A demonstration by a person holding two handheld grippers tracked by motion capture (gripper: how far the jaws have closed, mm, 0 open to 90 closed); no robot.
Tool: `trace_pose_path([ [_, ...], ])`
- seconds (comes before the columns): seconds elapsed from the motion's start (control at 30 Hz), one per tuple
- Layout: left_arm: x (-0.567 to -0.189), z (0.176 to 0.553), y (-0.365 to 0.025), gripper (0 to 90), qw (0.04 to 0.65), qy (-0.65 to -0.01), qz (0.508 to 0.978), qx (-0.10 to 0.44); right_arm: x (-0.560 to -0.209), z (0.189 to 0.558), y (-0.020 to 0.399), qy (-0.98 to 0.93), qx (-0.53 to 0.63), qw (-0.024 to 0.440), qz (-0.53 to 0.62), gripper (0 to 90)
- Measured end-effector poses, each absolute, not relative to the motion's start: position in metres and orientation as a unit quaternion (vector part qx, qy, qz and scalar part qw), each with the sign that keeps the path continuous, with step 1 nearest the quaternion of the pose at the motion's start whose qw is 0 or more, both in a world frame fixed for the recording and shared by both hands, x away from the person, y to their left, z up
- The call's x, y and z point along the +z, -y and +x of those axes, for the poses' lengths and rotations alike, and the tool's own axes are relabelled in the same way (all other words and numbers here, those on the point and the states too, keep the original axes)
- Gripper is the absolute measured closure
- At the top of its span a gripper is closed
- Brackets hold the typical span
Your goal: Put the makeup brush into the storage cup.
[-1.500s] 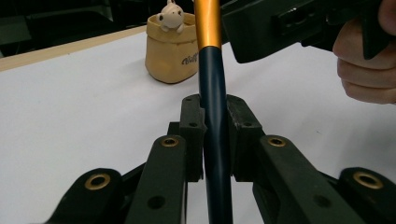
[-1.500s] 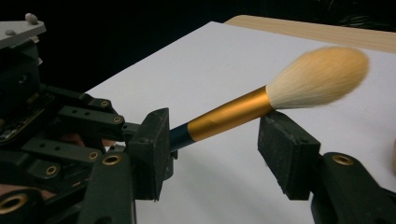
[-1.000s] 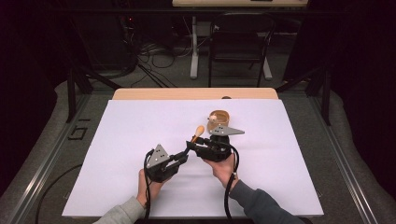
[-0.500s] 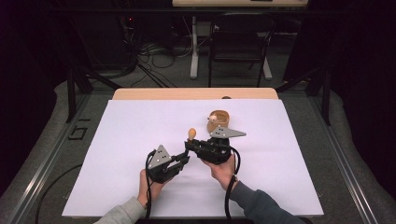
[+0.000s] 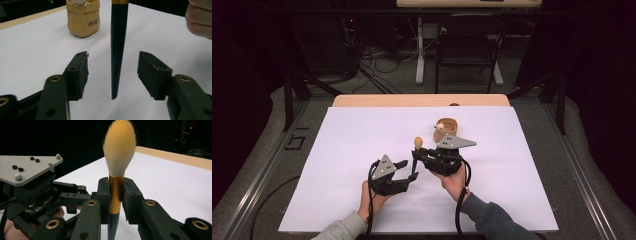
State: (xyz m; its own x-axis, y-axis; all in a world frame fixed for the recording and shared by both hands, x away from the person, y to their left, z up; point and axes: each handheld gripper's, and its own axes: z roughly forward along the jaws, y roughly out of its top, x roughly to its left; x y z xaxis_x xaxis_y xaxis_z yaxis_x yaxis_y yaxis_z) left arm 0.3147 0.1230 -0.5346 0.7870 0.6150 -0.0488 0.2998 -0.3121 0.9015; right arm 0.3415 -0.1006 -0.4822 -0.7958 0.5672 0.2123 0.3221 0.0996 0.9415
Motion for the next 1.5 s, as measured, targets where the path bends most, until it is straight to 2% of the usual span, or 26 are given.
trace_pose_path([
  [0.2,-0.536,0.320,-0.128,22.5,0.500,-0.293,0.804,0.131,-0.480,0.340,0.103,-0.743,0.588,0.120,0.296,77.6],
  [0.33,-0.539,0.325,-0.130,16.0,0.489,-0.297,0.813,0.104,-0.480,0.340,0.105,-0.748,0.582,0.129,0.293,77.6],
  [0.83,-0.540,0.327,-0.142,5.3,0.472,-0.302,0.822,0.100,-0.476,0.341,0.122,-0.751,0.571,0.150,0.295,77.6],
  [1.03,-0.541,0.328,-0.143,3.2,0.471,-0.298,0.825,0.093,-0.474,0.341,0.128,-0.752,0.567,0.159,0.296,77.7],
  [1.13,-0.542,0.327,-0.144,3.1,0.482,-0.290,0.823,0.072,-0.474,0.341,0.131,-0.750,0.567,0.164,0.299,77.7],
  [1.5,-0.542,0.328,-0.148,0.3,0.480,-0.289,0.825,0.075,-0.471,0.343,0.140,-0.748,0.565,0.177,0.302,77.7],
])
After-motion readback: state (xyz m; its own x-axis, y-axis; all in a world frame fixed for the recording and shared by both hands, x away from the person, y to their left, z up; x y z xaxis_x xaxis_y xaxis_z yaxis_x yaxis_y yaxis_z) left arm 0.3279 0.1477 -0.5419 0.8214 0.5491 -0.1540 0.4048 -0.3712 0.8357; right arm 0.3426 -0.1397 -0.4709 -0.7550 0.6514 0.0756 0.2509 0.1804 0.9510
